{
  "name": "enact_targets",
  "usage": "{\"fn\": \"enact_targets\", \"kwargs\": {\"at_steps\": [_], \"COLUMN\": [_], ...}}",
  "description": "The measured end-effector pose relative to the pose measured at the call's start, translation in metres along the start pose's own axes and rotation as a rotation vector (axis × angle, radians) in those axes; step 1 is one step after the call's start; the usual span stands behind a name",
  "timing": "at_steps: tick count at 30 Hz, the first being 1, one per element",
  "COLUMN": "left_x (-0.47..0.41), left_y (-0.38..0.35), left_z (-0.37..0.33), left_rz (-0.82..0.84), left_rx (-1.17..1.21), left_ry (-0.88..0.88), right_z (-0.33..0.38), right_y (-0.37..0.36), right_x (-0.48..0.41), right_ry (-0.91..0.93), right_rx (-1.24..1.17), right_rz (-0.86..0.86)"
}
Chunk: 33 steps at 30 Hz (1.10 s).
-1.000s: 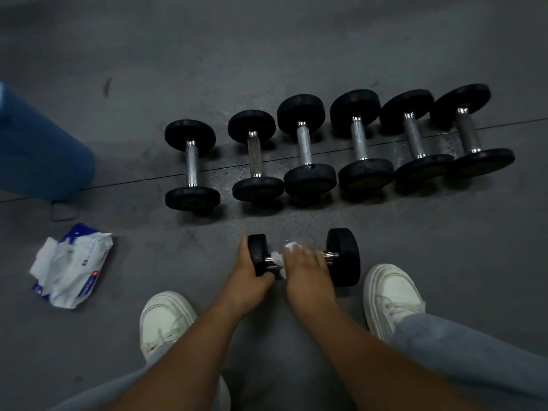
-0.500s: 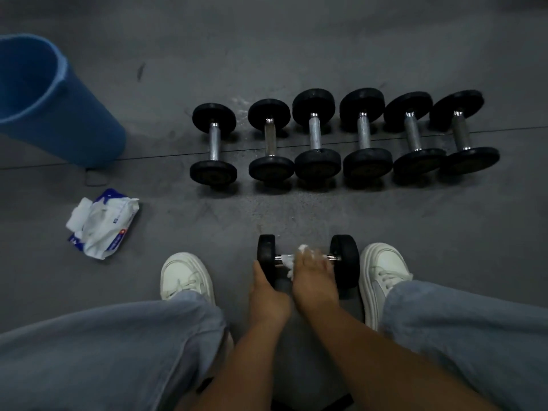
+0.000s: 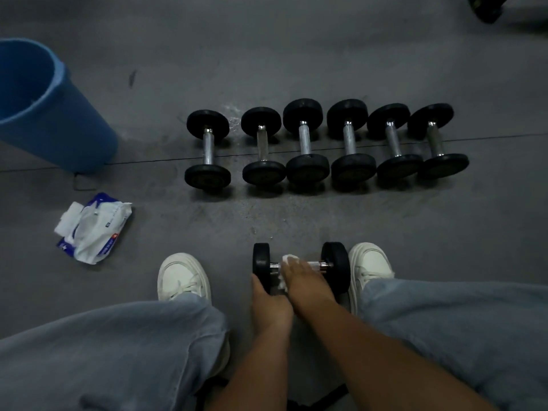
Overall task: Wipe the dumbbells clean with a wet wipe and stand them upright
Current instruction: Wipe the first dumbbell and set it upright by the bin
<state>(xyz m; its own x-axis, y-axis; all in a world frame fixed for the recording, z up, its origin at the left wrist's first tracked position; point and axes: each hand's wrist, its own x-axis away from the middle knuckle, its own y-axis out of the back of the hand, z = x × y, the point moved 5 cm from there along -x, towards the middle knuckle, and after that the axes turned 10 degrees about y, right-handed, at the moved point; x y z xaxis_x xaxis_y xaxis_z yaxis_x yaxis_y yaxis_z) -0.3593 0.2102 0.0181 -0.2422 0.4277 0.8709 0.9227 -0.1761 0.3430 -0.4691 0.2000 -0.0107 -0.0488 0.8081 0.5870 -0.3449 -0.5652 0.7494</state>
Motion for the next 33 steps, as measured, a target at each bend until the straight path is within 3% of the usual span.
{"fn": "enact_targets", "kwargs": {"at_steps": [4, 8, 11, 13, 16, 19, 23, 26, 30, 33], "left_x": [-0.015, -0.037, -0.049, -0.057, -0.080, -0.091, -0.093, -0.098, -0.105, -0.115], "left_y": [0.007, -0.003, -0.006, -0.005, -0.003, -0.001, -0.004, 0.006, -0.001, 0.000], "left_z": [-0.038, -0.073, -0.101, -0.120, -0.160, -0.204, -0.197, -0.175, -0.156, -0.151], "left_rz": [-0.116, -0.031, -0.010, 0.018, 0.069, 0.120, 0.240, 0.249, 0.135, 0.114], "left_rx": [-0.330, -0.423, -0.410, -0.469, -0.782, -1.249, -1.614, -1.527, -1.314, -1.193], "left_ry": [-0.115, -0.267, -0.368, -0.441, -0.530, -0.677, -0.903, -0.922, -1.015, -1.032], "right_z": [-0.013, 0.000, -0.022, -0.022, -0.014, -0.033, -0.021, -0.035, -0.030, -0.050], "right_y": [0.018, 0.024, 0.037, 0.041, 0.045, 0.053, 0.056, 0.069, 0.082, 0.082], "right_x": [-0.011, -0.032, -0.048, -0.057, -0.069, -0.078, -0.091, -0.090, -0.088, -0.087], "right_ry": [-0.169, 0.023, -0.154, -0.130, 0.066, -0.100, 0.054, -0.144, 0.037, -0.063], "right_rx": [0.043, 0.029, -0.009, 0.003, 0.003, -0.014, -0.014, -0.043, 0.054, -0.139], "right_rz": [-0.059, -0.038, -0.061, -0.093, -0.129, -0.173, -0.140, -0.184, -0.229, -0.259]}}
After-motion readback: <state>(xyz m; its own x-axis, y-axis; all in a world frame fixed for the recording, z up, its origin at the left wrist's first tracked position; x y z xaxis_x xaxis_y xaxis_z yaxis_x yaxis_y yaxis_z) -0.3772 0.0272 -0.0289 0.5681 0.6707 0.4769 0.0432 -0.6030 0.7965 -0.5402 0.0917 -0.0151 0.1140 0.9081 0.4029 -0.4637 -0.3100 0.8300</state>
